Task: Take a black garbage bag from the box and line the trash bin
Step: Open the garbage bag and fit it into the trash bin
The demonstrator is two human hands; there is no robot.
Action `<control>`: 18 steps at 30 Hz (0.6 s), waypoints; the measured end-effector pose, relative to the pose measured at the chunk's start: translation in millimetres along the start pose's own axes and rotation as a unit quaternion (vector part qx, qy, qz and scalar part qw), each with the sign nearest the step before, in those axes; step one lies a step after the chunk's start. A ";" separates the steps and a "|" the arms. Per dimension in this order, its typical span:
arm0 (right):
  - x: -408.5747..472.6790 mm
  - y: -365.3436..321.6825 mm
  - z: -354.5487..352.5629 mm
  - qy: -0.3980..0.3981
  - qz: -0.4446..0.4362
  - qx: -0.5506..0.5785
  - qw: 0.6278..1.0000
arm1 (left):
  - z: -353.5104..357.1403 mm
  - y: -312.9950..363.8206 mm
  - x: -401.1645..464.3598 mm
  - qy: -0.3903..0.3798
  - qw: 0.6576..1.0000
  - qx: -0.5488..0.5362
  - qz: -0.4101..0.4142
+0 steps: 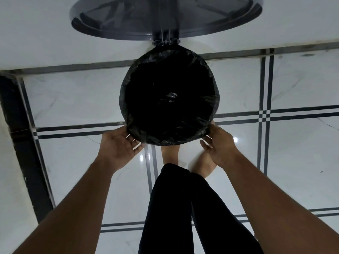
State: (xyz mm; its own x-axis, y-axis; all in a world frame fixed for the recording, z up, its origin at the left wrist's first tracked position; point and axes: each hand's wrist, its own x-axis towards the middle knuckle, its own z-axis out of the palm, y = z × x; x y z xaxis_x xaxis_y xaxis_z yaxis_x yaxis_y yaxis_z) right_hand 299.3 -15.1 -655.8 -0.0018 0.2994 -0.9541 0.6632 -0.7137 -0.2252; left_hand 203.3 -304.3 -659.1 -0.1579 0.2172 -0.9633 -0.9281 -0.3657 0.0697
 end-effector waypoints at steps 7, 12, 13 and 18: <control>-5.0 -1.6 -5.6 -0.011 0.028 0.007 1.000 | 9.7 -16.5 1.1 0.013 0.995 0.088 -0.041; -9.3 5.5 -1.6 0.005 0.018 -0.055 0.998 | 18.7 -22.7 10.5 0.100 0.973 0.207 -0.002; -9.2 4.2 -0.4 0.026 0.009 -0.079 0.996 | 18.2 -22.4 14.0 0.113 0.968 0.223 0.008; -3.7 -4.7 5.0 0.036 -0.001 -0.073 0.997 | 9.9 -17.3 26.1 0.183 0.958 0.218 0.019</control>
State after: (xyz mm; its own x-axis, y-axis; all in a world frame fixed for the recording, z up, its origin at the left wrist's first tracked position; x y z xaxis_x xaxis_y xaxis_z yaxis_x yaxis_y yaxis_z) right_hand 292.5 -16.1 -652.3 0.0468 0.3482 -0.9362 0.7655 -0.6146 -0.1904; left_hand 211.9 -283.4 -682.8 -0.1396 -0.1503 -0.9787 -0.9893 0.0632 0.1314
